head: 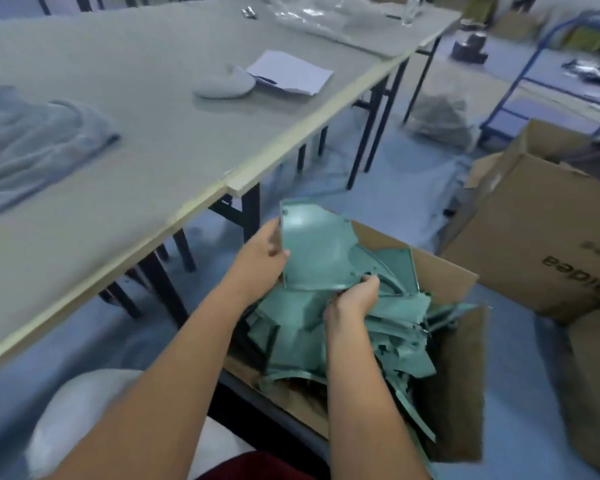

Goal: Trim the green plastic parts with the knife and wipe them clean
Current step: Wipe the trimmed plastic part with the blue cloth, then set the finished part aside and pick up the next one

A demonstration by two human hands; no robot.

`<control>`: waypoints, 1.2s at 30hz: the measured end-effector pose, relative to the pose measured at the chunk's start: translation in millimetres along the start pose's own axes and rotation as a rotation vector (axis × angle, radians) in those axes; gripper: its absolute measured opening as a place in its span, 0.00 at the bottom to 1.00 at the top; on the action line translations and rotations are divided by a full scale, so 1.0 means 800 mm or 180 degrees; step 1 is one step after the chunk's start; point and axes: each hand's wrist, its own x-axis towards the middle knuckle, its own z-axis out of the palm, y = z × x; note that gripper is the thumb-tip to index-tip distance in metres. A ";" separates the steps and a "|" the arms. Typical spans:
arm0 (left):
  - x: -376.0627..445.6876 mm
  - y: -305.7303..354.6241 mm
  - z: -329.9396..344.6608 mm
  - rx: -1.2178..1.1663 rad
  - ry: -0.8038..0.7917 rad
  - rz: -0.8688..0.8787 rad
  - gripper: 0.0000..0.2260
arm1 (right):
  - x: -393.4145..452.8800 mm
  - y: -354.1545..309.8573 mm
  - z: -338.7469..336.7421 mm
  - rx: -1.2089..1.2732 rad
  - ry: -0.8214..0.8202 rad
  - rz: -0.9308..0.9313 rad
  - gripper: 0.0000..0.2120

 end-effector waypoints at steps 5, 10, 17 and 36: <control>-0.026 -0.060 -0.005 0.0612 -0.0532 -0.1055 0.25 | 0.029 0.016 -0.033 -0.0823 0.0845 -0.0301 0.12; -0.028 -0.058 -0.005 0.0813 -0.0703 -0.1004 0.13 | 0.035 0.025 -0.020 -0.1975 0.1355 -0.0405 0.24; -0.023 -0.012 -0.017 0.0675 -0.0693 -0.0769 0.11 | -0.013 0.023 0.030 -0.2287 0.1282 -0.2021 0.26; -0.209 0.082 -0.383 0.0271 0.2447 -0.0270 0.13 | -0.428 0.266 0.259 -0.2669 -0.5265 -0.2452 0.10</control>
